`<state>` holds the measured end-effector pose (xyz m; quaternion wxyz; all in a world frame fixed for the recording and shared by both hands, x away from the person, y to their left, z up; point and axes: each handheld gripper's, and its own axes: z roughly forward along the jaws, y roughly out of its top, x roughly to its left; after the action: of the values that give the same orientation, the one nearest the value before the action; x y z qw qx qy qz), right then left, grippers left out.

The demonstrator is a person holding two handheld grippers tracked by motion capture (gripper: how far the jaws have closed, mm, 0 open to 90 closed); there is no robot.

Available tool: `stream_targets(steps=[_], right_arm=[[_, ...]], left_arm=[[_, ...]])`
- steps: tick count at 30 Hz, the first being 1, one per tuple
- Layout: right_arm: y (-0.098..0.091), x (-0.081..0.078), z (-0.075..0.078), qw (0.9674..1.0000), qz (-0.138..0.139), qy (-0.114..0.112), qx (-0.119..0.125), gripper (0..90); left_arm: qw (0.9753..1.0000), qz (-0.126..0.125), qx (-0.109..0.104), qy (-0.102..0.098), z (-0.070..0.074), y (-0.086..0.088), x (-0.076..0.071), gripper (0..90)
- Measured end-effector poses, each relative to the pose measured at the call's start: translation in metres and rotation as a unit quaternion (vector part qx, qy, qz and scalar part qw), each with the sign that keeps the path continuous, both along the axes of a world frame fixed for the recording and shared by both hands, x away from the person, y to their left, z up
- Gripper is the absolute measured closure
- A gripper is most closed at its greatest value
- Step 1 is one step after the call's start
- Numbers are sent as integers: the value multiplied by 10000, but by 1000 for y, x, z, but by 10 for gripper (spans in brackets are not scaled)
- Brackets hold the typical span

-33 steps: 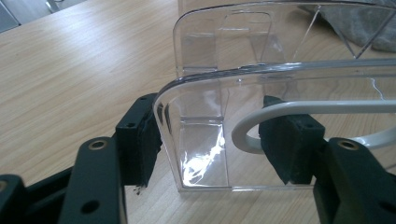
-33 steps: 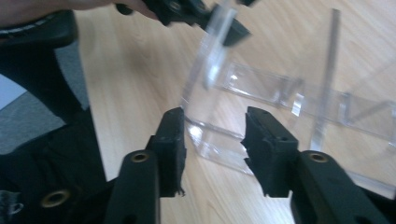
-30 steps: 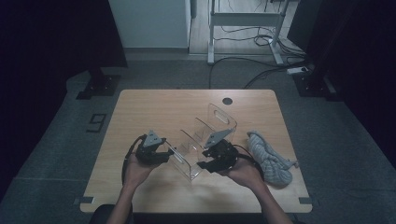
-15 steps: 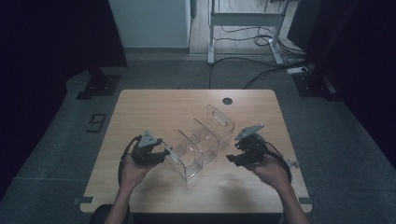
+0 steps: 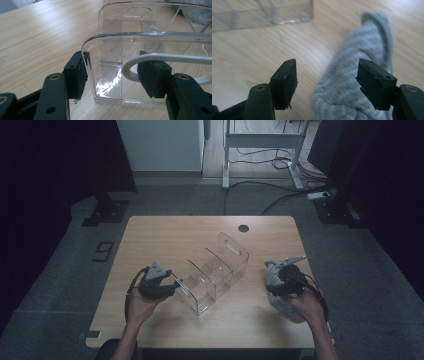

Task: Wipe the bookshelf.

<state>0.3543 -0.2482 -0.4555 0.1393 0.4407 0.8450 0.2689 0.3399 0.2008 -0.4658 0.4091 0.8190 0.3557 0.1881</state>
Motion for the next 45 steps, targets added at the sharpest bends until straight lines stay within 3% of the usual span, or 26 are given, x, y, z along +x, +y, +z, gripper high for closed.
stream_targets(steps=[9, 16, 22, 30, 37, 45], right_arm=[[-20, 9, -34, 9986, -455, 231, -129, 308], [-23, 14, -57, 9972, -522, 514, -177, 334], [-26, 16, -67, 9973, -497, 492, -238, 417], [-28, 12, -66, 9961, -734, 417, -250, 613], [-30, 6, -60, 9958, -828, 383, -113, 647], [-32, -4, -41, 9969, -756, 118, 205, 651]], left_arm=[[9999, 24, -109, 30, -1, 5, -4, 438], [9999, 30, -127, 29, -1, 7, -6, 441], [9998, 48, -175, 45, -1, 9, -9, 443], [9997, 53, -230, 24, -2, 10, -12, 449], [9997, 35, -238, 40, -2, 10, -15, 450], [9997, -19, -248, 54, -2, 12, -18, 450]])
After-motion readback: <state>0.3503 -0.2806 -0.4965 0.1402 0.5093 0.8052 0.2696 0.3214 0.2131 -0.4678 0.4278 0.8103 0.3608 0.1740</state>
